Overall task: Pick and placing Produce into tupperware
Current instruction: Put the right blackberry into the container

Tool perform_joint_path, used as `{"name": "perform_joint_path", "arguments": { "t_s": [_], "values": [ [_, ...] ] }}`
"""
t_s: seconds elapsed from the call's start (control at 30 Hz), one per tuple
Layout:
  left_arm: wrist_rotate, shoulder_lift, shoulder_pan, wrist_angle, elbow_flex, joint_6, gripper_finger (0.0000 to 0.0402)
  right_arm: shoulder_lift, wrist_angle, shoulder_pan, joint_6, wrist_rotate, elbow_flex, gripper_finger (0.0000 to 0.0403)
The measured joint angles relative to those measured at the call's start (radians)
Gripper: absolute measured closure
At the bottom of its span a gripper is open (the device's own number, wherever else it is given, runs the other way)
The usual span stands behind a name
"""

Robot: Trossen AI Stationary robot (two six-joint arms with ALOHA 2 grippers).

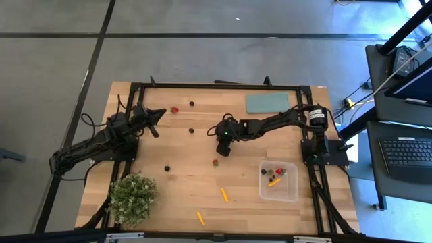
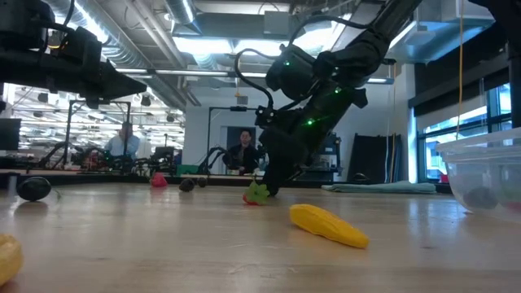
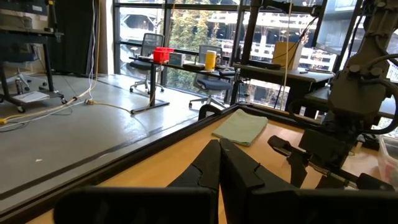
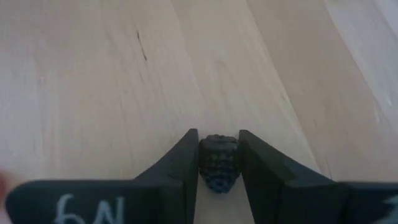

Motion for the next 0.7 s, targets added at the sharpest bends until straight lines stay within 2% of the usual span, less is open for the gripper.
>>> {"name": "perform_joint_path", "arguments": {
  "t_s": [0.17,0.33,0.5,0.57,0.7],
  "values": [
    [0.0,0.0,0.0,0.0,0.0,0.0,0.0401,-0.056,-0.059,0.001,0.008,-0.007,0.013,0.0305],
    [0.0,0.0,0.0,0.0,0.0,0.0,0.0401,-0.233,-0.247,0.013,0.091,-0.009,0.067,0.0305],
    [0.0,0.0,-0.001,0.0,0.0,0.0,0.0401,-0.434,-0.54,0.087,0.307,-0.004,0.067,0.0305],
    [0.0,0.0,-0.002,0.001,0.0,0.0,0.0401,-0.513,-0.655,0.144,0.427,0.001,0.073,0.0305],
    [0.0,0.0,-0.005,0.001,0.0,0.0,0.0401,-0.588,-0.837,0.301,0.678,0.053,0.068,0.0305]
  ]
}}
